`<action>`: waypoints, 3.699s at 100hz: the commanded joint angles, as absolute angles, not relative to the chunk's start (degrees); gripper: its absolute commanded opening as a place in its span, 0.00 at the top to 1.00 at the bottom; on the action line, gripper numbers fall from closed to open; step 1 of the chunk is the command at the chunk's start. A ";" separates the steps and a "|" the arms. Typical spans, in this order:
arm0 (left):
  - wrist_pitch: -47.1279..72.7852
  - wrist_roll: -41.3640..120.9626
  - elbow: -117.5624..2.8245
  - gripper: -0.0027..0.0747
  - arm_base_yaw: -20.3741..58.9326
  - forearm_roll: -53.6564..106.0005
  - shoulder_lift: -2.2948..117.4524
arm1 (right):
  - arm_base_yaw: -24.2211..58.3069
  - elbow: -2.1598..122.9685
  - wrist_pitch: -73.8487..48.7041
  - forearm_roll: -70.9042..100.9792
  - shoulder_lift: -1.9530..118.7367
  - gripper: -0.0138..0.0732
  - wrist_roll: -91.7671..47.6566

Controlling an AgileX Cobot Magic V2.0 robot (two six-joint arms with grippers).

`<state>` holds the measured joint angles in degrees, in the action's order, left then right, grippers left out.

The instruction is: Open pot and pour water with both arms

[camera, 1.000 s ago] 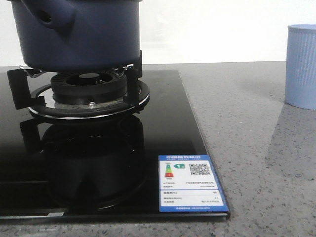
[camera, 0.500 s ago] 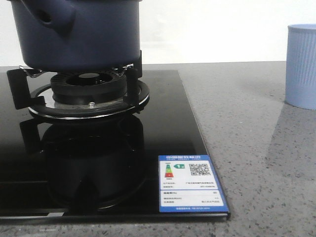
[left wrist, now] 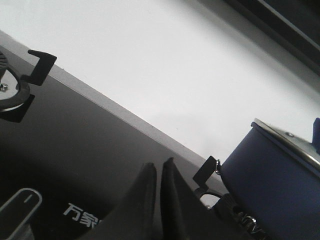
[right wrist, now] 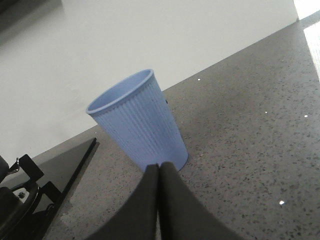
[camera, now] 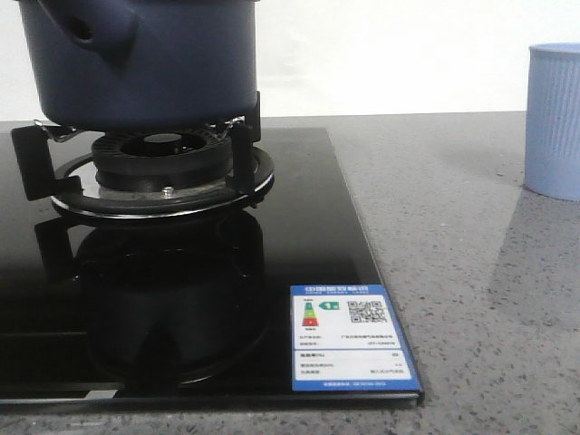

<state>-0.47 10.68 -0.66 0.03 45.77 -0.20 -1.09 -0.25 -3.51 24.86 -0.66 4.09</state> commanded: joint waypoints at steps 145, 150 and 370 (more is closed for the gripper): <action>9.19 28.40 -44.00 0.26 22.36 35.82 42.84 | 8.25 39.81 -22.43 13.29 35.04 0.23 -11.51; 8.34 28.40 -44.00 0.26 23.41 35.82 44.24 | 8.25 39.81 -22.43 13.29 35.04 0.23 -11.51; -12.57 28.53 -55.81 0.46 32.23 32.31 74.47 | 8.25 39.81 -22.90 15.17 35.04 0.23 -11.51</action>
